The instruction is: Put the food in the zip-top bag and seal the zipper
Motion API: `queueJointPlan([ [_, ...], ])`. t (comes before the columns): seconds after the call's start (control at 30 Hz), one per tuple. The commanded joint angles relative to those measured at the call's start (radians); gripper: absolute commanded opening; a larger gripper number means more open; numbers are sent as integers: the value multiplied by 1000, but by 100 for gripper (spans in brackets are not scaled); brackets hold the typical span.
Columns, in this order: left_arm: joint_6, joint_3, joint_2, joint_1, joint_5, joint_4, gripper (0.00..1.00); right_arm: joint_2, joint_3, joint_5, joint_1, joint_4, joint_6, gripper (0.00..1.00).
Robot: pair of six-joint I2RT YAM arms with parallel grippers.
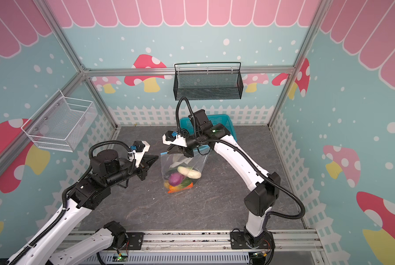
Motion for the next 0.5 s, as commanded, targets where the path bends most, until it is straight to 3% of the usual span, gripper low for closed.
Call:
queueJointPlan([
  [0.0,16,-16,-19,5,-5,19,0,-18,-11,-8,-10,-17,-8,2],
  [0.1,14,0,7,5,24,13,4,-14,-13,-43,-10,-17,-14,2],
  [0.23,11,36,51,6,86,37,55,-10,-15,-80,-9,-17,-33,1],
  [0.3,13,50,70,5,93,52,62,-9,-17,-91,-10,-18,-40,1],
  [0.47,32,58,94,5,97,102,62,-16,-23,-110,-10,-28,-56,1],
])
